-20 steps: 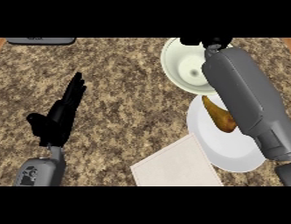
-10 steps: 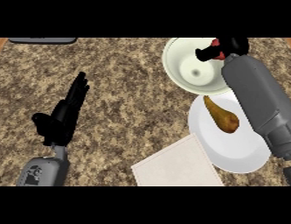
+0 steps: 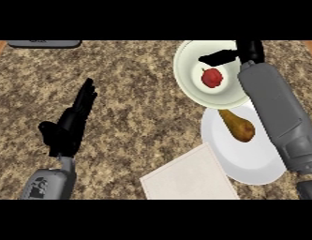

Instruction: Pick the bell pepper from the plate and place it in the bowl

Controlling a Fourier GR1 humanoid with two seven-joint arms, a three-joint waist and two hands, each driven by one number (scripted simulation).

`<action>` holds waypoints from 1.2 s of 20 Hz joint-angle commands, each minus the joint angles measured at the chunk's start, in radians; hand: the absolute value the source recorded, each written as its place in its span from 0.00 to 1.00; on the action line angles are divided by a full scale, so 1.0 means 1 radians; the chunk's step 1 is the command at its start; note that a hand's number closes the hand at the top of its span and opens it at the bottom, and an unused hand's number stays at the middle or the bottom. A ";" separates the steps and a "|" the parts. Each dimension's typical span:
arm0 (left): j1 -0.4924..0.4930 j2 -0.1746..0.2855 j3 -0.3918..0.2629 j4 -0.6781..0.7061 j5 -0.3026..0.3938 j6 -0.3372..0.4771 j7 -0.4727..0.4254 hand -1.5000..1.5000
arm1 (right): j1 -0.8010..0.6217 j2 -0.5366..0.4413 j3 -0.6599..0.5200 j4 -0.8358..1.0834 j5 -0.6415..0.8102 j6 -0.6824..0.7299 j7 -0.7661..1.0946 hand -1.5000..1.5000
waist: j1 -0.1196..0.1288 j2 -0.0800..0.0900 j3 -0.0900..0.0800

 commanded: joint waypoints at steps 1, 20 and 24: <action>-0.012 -0.002 0.017 0.047 0.000 0.002 -0.037 0.50 | 0.025 -0.005 -0.049 -0.041 -0.043 -0.056 -0.080 0.00 | -0.010 -0.002 -0.001; 0.077 -0.020 -0.011 -0.038 -0.026 0.012 -0.029 0.50 | 0.353 -0.115 -0.161 -0.553 -0.388 0.348 0.075 0.00 | -0.025 -0.010 -0.001; 0.098 0.012 0.020 -0.032 0.010 -0.039 -0.070 0.50 | 0.449 -0.119 -0.151 -0.639 -0.415 0.380 0.043 0.00 | -0.019 -0.008 -0.001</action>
